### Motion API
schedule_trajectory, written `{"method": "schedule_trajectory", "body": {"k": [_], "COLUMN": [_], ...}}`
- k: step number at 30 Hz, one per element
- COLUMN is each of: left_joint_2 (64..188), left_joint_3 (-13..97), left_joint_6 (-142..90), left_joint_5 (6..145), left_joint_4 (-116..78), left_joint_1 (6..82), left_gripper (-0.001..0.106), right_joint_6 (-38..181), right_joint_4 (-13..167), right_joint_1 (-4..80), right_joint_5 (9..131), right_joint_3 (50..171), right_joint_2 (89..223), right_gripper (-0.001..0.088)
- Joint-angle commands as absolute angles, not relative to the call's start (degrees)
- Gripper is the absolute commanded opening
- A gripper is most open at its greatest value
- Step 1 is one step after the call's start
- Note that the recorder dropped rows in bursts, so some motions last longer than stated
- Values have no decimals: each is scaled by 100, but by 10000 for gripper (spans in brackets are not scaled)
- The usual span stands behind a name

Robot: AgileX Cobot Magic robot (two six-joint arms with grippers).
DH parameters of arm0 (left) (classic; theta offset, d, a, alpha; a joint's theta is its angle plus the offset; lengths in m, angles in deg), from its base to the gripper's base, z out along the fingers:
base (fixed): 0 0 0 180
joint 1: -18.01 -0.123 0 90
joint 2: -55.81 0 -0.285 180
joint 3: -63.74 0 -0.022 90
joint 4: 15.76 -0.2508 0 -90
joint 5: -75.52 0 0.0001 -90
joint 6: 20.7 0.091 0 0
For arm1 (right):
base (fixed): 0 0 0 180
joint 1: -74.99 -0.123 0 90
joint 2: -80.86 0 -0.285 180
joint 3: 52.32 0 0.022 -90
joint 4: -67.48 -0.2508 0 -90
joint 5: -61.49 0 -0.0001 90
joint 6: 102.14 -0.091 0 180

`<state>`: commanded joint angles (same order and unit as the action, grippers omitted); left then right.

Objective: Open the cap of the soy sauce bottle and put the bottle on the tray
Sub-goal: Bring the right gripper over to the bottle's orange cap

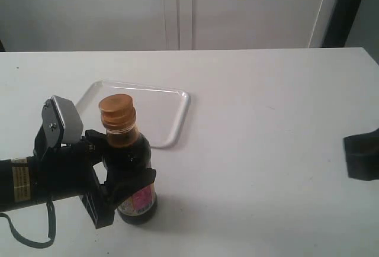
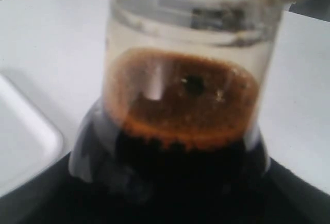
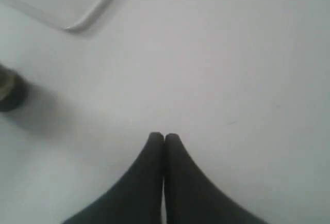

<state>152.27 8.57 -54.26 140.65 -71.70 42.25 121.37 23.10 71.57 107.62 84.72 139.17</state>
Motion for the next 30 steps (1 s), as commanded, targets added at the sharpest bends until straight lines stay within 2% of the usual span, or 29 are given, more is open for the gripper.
{"method": "schedule_trajectory", "body": {"k": [4, 16, 30], "left_joint_2": [15227, 15227, 15227], "left_joint_3": [857, 857, 857], "left_joint_6": [-5426, -5426, -5426], "left_joint_5": [14065, 14065, 14105], "left_joint_4": [-7170, -7170, -7170], "left_joint_1": [4225, 4225, 4225], "left_gripper": [0, 0, 0], "right_joint_6": [13314, 14574, 14616], "right_joint_4": [1089, -1107, -1407], "right_joint_1": [7157, 7123, 5816], "right_joint_5": [11315, 12523, 12542], "right_joint_3": [8472, 8472, 9525], "right_joint_2": [14330, 15155, 16374], "right_gripper": [0, 0, 0]}}
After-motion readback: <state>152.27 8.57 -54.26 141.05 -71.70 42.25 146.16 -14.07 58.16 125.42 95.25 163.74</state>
